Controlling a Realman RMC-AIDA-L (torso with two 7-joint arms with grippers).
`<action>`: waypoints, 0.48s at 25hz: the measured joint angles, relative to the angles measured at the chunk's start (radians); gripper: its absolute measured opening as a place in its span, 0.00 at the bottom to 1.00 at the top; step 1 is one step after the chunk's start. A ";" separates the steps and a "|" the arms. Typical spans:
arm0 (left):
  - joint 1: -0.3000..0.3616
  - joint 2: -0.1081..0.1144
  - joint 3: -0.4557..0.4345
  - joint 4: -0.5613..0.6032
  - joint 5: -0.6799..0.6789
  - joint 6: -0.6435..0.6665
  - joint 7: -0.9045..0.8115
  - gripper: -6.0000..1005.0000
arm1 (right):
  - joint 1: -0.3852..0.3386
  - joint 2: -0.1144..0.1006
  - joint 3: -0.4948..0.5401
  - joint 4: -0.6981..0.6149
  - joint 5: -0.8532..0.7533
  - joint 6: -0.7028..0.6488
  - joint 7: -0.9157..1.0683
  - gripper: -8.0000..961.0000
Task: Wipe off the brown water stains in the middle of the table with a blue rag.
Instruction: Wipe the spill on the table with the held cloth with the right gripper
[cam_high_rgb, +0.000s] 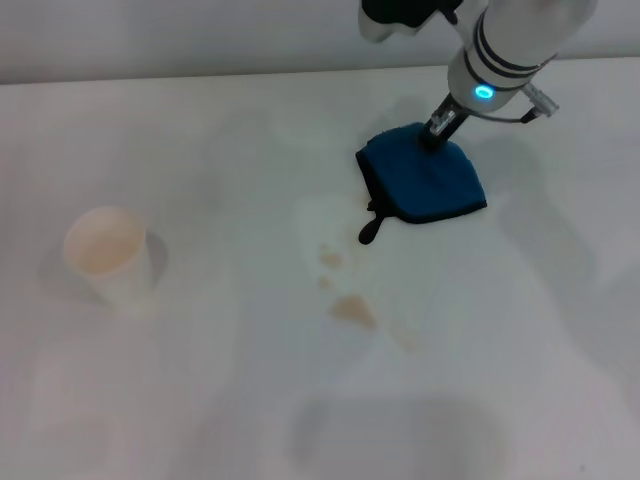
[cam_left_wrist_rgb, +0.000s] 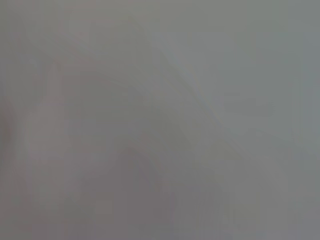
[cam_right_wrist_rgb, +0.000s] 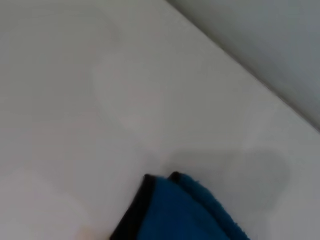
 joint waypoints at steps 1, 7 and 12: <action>-0.002 0.000 0.000 0.000 0.000 0.000 0.000 0.88 | 0.000 0.000 0.000 -0.001 0.020 0.019 -0.021 0.08; -0.010 0.000 0.000 0.000 0.000 0.002 0.000 0.88 | -0.004 0.001 0.001 -0.016 0.230 0.178 -0.206 0.08; -0.021 0.000 0.000 -0.001 0.000 0.005 0.000 0.88 | -0.006 0.005 0.000 -0.010 0.324 0.257 -0.295 0.08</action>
